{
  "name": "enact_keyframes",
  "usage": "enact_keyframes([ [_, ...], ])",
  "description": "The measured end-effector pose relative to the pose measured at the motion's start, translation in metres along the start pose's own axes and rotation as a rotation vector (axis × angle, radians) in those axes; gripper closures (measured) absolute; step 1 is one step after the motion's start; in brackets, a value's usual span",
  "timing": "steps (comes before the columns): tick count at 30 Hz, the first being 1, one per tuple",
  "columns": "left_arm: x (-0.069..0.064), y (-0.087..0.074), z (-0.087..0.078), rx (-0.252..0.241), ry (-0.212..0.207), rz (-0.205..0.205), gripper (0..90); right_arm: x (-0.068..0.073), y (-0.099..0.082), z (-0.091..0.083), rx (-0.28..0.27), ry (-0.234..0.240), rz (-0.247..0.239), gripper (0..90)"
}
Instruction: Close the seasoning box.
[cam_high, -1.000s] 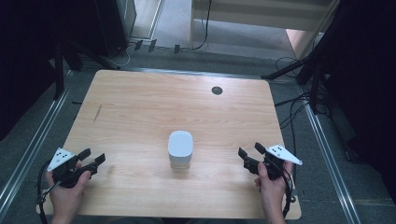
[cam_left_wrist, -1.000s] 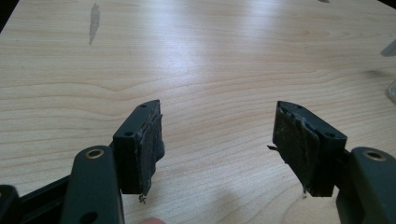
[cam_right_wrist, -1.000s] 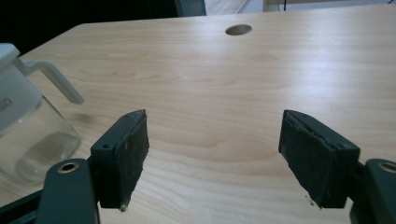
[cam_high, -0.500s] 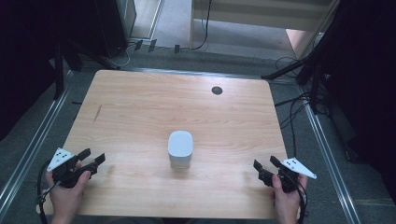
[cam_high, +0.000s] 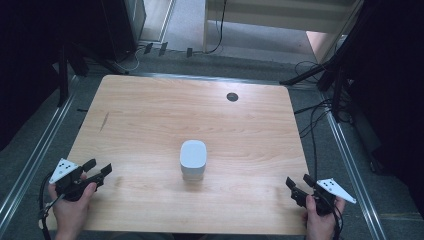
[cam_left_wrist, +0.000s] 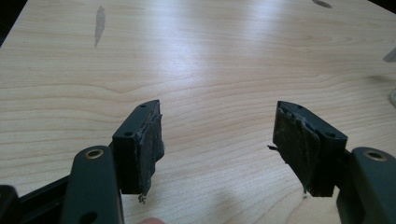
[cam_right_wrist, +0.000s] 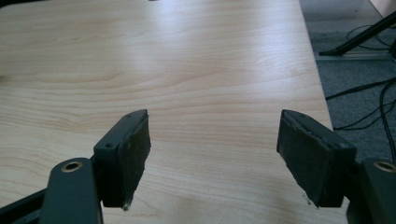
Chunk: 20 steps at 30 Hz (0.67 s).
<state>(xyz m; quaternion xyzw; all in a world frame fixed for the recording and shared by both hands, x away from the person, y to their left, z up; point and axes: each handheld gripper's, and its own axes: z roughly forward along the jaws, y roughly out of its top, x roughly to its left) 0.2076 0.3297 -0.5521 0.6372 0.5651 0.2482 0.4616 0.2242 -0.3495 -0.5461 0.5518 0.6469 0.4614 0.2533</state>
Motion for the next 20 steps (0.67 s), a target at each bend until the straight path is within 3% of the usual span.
enact_keyframes([
  [4,0.0034,0.0004,0.0,-0.009,0.003,-0.028,32.9,-0.0018,-0.0016,-0.0041,-0.025,-0.014,0.002,26.6],
  [20,0.0009,0.0014,0.0021,0.005,0.01,-0.005,33.1,-0.0046,-0.0003,-0.0013,0.006,-0.035,0.043,27.5],
])
